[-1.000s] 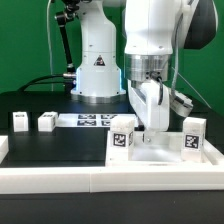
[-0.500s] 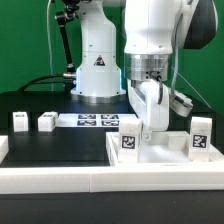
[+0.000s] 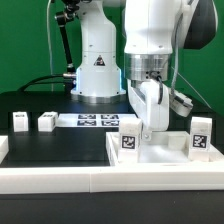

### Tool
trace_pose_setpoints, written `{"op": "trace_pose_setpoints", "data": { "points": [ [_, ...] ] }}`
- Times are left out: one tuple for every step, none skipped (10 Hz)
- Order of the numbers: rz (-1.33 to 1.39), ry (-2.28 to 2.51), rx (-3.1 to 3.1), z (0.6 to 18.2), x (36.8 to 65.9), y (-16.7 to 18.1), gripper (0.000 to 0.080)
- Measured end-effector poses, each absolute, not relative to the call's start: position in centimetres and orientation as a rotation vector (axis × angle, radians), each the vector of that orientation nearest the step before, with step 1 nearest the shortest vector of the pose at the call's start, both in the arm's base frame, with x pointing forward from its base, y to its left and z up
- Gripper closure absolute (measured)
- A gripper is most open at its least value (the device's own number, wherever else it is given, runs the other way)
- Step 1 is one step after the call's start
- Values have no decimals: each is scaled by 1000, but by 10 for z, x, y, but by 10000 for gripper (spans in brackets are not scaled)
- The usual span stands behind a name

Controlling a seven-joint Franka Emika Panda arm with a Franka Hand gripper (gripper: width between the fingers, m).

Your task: Assemble square table

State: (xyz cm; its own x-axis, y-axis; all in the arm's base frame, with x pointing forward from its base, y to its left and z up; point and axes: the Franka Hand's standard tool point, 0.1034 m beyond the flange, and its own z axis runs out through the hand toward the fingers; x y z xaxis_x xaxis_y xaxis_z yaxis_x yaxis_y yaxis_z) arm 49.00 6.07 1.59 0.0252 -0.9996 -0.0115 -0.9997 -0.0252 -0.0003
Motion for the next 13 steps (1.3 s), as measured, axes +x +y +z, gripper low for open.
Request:
{"op": "trace_pose_setpoints", "data": {
  "points": [
    [13, 2187, -2244, 16, 490, 61, 736],
    [11, 2172, -2258, 16, 490, 60, 736],
    [13, 2101, -2327, 16, 490, 55, 736],
    [32, 2016, -2415, 16, 484, 40, 735],
    [54, 1911, -2509, 16, 479, 27, 735],
    [75, 1825, -2576, 18, 476, 15, 735],
    [80, 1701, -2661, 17, 474, 2, 735],
    [75, 1581, -2733, 18, 475, -7, 735],
    [72, 1493, -2779, 19, 476, -11, 735],
    [68, 1439, -2807, 19, 476, -11, 735],
    [52, 1339, -2857, 20, 478, -17, 735],
    [49, 1275, -2886, 20, 478, -19, 735],
    [27, 1151, -2939, 21, 481, -24, 735]
  ]
}}
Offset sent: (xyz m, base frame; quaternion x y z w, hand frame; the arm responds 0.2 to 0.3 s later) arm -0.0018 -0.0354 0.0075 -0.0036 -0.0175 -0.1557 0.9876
